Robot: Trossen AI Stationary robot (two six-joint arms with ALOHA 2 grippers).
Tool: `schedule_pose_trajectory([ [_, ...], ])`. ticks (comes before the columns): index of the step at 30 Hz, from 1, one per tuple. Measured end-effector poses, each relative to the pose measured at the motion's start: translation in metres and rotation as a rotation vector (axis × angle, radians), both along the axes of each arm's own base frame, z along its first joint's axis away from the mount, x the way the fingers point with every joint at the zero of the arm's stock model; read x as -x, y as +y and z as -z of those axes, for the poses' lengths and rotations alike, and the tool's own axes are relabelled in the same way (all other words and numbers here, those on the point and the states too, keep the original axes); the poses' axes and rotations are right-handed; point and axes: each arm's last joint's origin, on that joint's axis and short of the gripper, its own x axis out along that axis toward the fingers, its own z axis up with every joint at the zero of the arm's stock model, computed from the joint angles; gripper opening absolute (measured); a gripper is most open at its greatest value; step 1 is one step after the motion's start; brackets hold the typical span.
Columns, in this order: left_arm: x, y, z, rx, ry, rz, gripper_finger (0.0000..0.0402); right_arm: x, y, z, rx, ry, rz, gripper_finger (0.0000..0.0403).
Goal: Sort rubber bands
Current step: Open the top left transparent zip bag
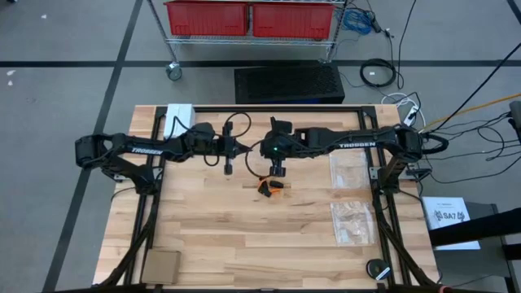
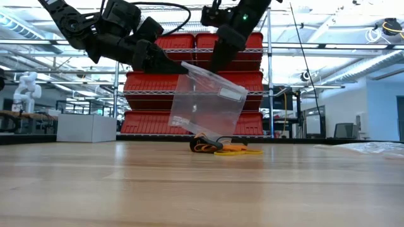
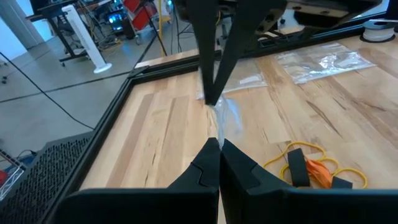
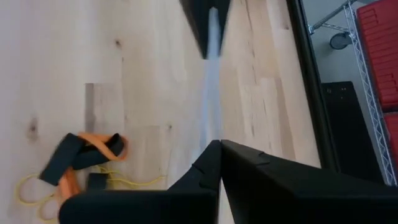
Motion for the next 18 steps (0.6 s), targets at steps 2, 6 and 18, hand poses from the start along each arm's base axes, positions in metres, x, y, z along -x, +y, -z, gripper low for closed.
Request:
schedule_pose_trajectory([
  [2, 0.0, 0.0, 0.0, 0.011, 0.0, -0.003, 0.0, 0.0, 0.004, 0.0, -0.009, 0.001, 0.001, 0.0],
  [6, 0.0, 0.0, 0.0, 0.017, -0.001, -0.004, 0.0, 0.001, 0.009, 0.001, -0.027, 0.008, 0.001, 0.0],
  [18, 0.0, 0.0, 0.0, 0.017, -0.003, -0.004, 0.0, -0.001, -0.015, -0.002, -0.036, -0.052, 0.077, 0.0],
])
